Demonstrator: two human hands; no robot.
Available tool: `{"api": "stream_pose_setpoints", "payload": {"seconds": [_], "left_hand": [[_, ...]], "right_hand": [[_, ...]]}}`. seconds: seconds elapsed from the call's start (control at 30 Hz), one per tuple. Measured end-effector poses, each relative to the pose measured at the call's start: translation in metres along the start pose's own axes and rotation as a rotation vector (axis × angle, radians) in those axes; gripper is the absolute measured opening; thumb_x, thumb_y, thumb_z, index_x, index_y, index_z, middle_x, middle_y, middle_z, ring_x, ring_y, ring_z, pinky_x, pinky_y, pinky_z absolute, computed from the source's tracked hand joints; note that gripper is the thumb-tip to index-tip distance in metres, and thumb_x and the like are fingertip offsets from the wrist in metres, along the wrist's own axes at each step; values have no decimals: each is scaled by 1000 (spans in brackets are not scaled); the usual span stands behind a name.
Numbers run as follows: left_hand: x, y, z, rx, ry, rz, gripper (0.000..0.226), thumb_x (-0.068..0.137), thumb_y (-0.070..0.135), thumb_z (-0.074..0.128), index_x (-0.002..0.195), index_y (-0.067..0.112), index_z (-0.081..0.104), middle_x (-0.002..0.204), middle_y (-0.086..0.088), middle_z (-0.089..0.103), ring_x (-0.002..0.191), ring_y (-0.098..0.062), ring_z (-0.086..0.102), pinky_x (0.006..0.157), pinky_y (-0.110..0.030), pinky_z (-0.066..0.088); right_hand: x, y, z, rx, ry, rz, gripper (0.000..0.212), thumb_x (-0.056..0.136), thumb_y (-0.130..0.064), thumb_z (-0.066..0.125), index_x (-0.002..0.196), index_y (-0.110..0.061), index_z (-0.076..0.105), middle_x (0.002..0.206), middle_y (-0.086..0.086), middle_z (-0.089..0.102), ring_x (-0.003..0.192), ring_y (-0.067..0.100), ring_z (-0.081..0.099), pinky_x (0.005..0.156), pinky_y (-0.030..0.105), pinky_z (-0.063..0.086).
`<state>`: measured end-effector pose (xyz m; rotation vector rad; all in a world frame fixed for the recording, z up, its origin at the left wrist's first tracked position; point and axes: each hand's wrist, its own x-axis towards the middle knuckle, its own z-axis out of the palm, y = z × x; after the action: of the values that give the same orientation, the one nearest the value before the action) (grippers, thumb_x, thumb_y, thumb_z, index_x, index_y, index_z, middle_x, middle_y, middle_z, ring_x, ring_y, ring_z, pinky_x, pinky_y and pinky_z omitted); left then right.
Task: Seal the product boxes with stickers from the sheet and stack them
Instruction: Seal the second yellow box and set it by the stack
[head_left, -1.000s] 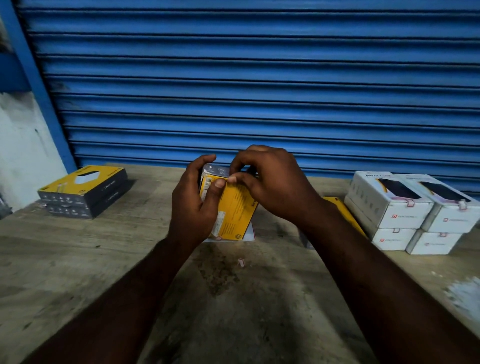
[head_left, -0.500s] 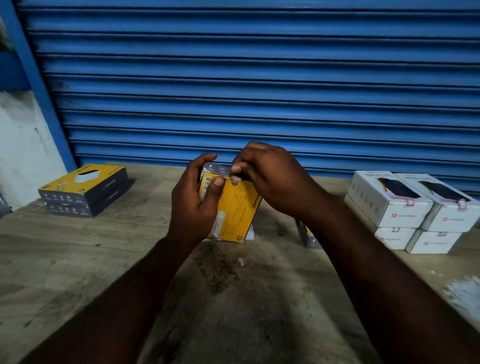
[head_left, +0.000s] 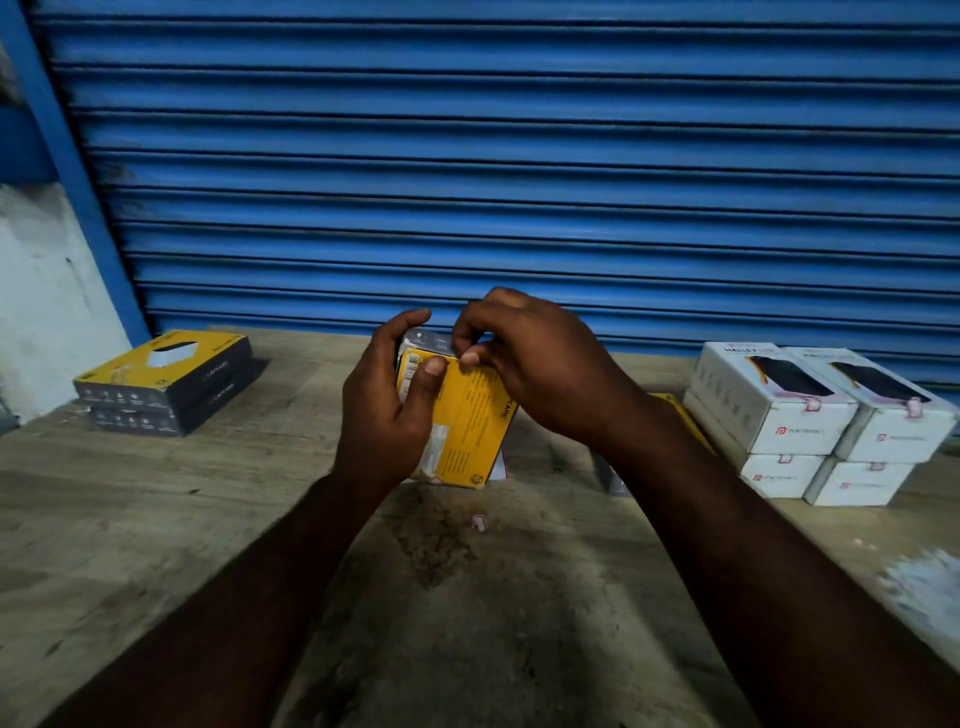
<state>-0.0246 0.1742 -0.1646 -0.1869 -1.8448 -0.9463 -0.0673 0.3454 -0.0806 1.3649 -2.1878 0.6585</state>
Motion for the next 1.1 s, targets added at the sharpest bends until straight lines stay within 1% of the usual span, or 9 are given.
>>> {"api": "stream_pose_setpoints", "payload": {"seconds": [0.23,0.37,0.47,0.57,0.7,0.87,0.97,1.03,1.1], "left_hand": [[1,0,1,-24,25,-37,42,97,45,47,134,26,47,97,11,65,84,-4,65,71,-21,53],[2,1,2,-61,43,-67,44,97,45,45,135,23,47,90,8,65,75,-6,64,65,-23,53],[2,2,2,-84,44,-93,48,98,45,44,137,17,48,80,4,63,66,-8,61,59,-30,53],[1,2,1,-101,39,-105,45,99,45,43,137,22,46,79,-4,64,66,-14,64,59,-40,56],[1,2,2,-78,49,-105,47,98,44,47,138,20,48,90,4,66,77,-10,66,68,-34,57],[2,2,3,-62,58,-95,52,96,46,47,137,15,49,89,9,63,75,-4,62,68,-20,51],[2,2,3,-55,60,-88,51,96,46,48,137,15,50,90,10,63,76,-3,62,68,-19,49],[1,2,3,-54,58,-86,51,96,46,48,137,15,49,90,9,64,77,-4,63,69,-18,49],[1,2,3,-53,56,-83,51,96,47,48,137,16,49,91,7,65,77,-5,64,68,-20,51]], "right_hand": [[1,2,1,159,34,-7,10,92,-16,60,93,-25,60,95,-7,59,91,14,56,75,43,49],[3,3,3,449,48,54,11,92,-8,59,90,-18,62,98,-1,68,99,13,63,87,41,52],[3,3,3,696,44,104,11,94,-4,56,92,-14,60,106,4,72,107,13,66,95,37,53],[5,2,0,804,71,140,7,96,0,52,96,-5,57,106,6,72,105,12,68,89,26,54],[7,1,-5,767,159,165,5,95,-3,58,96,-6,61,97,9,74,96,11,71,84,22,53],[7,-1,-2,734,161,194,18,89,-5,68,105,-9,63,86,6,74,89,16,73,90,40,56],[6,-3,-3,723,141,218,36,89,-7,69,122,-15,61,86,3,75,89,11,72,91,30,55],[6,-4,-4,688,123,229,27,89,-7,69,114,-16,67,90,0,75,90,9,71,90,28,55],[7,-3,-4,661,104,228,13,89,-7,68,97,-16,72,93,-1,75,91,10,70,90,38,56]]}}
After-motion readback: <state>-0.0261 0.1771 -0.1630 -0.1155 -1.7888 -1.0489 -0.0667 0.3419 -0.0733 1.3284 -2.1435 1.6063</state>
